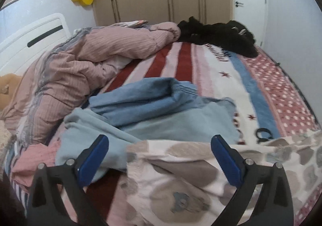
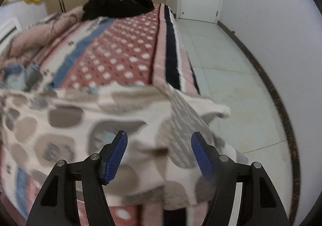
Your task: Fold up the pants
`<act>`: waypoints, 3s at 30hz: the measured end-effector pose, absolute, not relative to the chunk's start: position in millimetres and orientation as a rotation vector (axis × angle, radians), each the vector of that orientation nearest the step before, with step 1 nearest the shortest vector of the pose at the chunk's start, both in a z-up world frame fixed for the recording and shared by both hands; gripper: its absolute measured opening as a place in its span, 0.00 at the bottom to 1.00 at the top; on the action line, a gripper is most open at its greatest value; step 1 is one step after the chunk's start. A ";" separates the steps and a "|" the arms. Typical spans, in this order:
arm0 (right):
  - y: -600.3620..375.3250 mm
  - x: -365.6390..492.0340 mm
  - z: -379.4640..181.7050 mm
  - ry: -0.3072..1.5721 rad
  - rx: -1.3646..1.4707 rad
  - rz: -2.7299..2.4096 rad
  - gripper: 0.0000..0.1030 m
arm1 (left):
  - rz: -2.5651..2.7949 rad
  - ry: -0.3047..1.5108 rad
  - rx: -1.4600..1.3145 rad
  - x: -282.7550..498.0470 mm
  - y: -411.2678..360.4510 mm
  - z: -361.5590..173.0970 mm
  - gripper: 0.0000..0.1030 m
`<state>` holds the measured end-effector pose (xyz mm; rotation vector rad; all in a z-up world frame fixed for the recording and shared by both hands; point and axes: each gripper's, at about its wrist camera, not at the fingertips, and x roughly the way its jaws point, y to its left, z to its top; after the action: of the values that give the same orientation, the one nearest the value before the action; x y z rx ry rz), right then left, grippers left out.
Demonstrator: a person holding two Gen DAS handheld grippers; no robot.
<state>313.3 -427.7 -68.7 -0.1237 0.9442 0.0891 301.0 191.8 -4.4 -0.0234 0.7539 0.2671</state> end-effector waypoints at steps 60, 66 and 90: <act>-340.6 192.1 -58.1 0.692 0.004 0.366 0.53 | 0.160 0.701 -0.699 217.8 218.0 -152.7 0.49; -336.6 167.5 -64.8 0.659 0.027 0.358 0.53 | 0.238 0.645 -0.689 205.5 231.6 -144.6 0.10; -326.9 159.8 -74.7 0.726 0.023 0.401 0.53 | 0.344 0.655 -0.531 158.3 300.6 -99.0 0.53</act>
<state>159.8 -326.9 -74.7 0.0232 0.7261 0.4008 158.3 300.6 -99.0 -0.5309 0.6552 0.3444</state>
